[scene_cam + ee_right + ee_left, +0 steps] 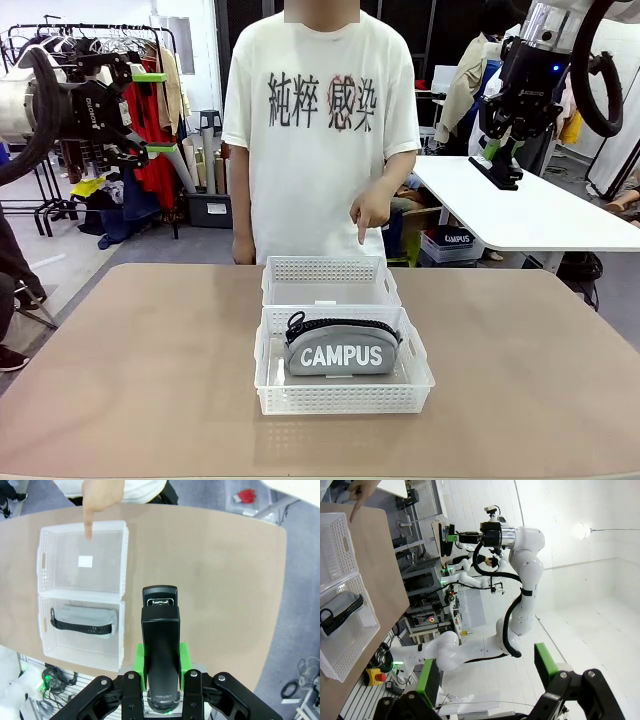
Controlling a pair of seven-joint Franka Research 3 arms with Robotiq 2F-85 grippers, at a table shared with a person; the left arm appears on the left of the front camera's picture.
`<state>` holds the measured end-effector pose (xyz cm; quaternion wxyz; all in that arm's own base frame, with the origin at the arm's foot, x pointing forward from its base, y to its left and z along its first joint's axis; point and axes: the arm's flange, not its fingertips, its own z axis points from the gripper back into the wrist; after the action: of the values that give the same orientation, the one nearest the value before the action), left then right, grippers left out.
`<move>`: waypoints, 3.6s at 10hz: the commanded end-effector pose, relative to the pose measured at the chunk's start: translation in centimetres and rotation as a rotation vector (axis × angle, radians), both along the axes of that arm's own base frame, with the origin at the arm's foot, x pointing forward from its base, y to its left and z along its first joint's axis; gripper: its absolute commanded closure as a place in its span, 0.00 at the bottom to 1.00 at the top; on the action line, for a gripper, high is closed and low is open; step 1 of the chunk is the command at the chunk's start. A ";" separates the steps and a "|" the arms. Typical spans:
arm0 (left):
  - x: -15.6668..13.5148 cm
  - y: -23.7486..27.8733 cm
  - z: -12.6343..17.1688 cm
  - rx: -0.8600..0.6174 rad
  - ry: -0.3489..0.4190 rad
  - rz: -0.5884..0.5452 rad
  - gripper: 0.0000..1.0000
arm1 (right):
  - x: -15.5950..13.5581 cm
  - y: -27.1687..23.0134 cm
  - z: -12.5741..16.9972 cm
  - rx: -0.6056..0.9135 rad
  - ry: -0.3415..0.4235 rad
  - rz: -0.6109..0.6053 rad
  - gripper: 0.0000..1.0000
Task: Distribute items into two baskets.
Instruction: Place the picked Stapler into the Organizing basket as instructed by the person.
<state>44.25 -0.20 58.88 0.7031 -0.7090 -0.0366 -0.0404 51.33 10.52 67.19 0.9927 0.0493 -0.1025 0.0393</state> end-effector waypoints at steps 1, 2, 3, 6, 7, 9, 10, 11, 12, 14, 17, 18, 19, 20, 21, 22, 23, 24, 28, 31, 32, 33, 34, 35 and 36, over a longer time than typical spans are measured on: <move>-0.1 0.0 0.1 -0.004 -0.002 -0.004 0.00 | -0.3 0.0 0.4 0.001 -0.005 0.000 1.00; -0.1 0.0 0.1 -0.004 -0.002 -0.004 0.00 | 0.0 0.0 0.0 0.000 0.000 0.000 1.00; -0.1 0.0 0.1 -0.004 -0.002 -0.004 0.00 | -0.1 0.9 -0.3 0.001 0.002 0.063 1.00; -0.1 0.0 0.1 -0.004 -0.002 -0.004 0.00 | 0.0 4.6 -0.8 -0.049 -0.048 0.289 1.00; -0.1 0.0 0.1 -0.004 -0.002 -0.004 0.00 | -0.1 6.4 -0.8 -0.079 -0.080 0.386 1.00; -0.1 0.0 0.1 -0.004 -0.002 -0.004 0.00 | 0.0 9.8 -1.0 -0.127 -0.152 0.598 1.00; -0.1 0.0 0.1 -0.004 -0.002 -0.004 0.00 | -0.1 11.8 -1.7 -0.139 -0.175 0.703 1.00; -0.1 0.0 0.1 -0.004 -0.002 -0.004 0.00 | 0.1 14.0 -2.4 -0.167 -0.201 0.810 1.00; -0.1 0.0 0.1 -0.004 -0.002 -0.004 0.00 | 0.3 16.0 -3.3 -0.181 -0.197 0.897 1.00; -0.1 0.0 0.1 -0.004 -0.002 -0.004 0.00 | 0.0 20.0 -5.5 -0.207 -0.229 1.030 1.00; -0.1 0.0 0.1 -0.004 -0.002 -0.004 0.00 | -0.5 24.6 -9.9 -0.281 -0.316 1.207 1.00; -0.1 0.0 0.1 -0.004 -0.002 -0.004 0.00 | -0.2 25.4 -11.3 -0.264 -0.321 1.242 1.00; -0.1 0.0 0.1 -0.004 -0.002 -0.004 0.00 | 0.2 25.7 -12.3 -0.271 -0.337 1.259 1.00; -0.1 0.0 0.1 -0.004 -0.002 -0.004 0.00 | 0.7 26.0 -13.3 -0.272 -0.322 1.263 1.00; -0.1 0.0 0.1 -0.004 -0.002 -0.004 0.00 | 1.3 26.2 -14.0 -0.277 -0.279 1.260 1.00; -0.1 0.0 0.1 -0.004 -0.002 -0.004 0.00 | 1.6 26.4 -13.9 -0.261 -0.257 1.234 1.00; -0.1 0.0 0.1 -0.004 -0.002 -0.004 0.00 | 0.9 26.7 -14.0 -0.246 -0.278 1.245 1.00; -0.1 0.0 0.1 -0.004 -0.002 -0.004 0.00 | 0.9 26.7 -14.0 -0.246 -0.278 1.245 1.00; -0.1 0.0 0.1 -0.004 -0.002 -0.004 0.00 | 0.9 26.7 -14.0 -0.246 -0.278 1.245 1.00; -0.1 0.0 0.1 -0.004 -0.002 -0.004 0.00 | 2.7 27.1 -17.5 -0.258 -0.286 1.357 1.00; -0.1 0.0 0.1 -0.004 -0.002 -0.004 0.00 | 3.0 27.0 -18.9 -0.262 -0.305 1.400 1.00; -0.1 0.0 0.1 -0.004 -0.002 -0.004 0.00 | 3.4 26.9 -20.2 -0.271 -0.291 1.436 1.00; -0.1 0.0 0.1 -0.004 -0.002 -0.004 0.00 | 3.3 27.3 -22.0 -0.323 -0.301 1.467 1.00; -0.1 0.0 0.1 -0.004 -0.002 -0.004 0.00 | 3.8 27.3 -23.2 -0.356 -0.295 1.493 1.00; -0.1 0.0 0.1 -0.004 -0.002 -0.004 0.00 | 4.4 27.5 -24.5 -0.377 -0.283 1.508 1.00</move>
<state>44.25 -0.25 58.88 0.7033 -0.7088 -0.0364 -0.0407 55.45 38.30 43.02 0.6833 -0.0479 -0.1462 0.7137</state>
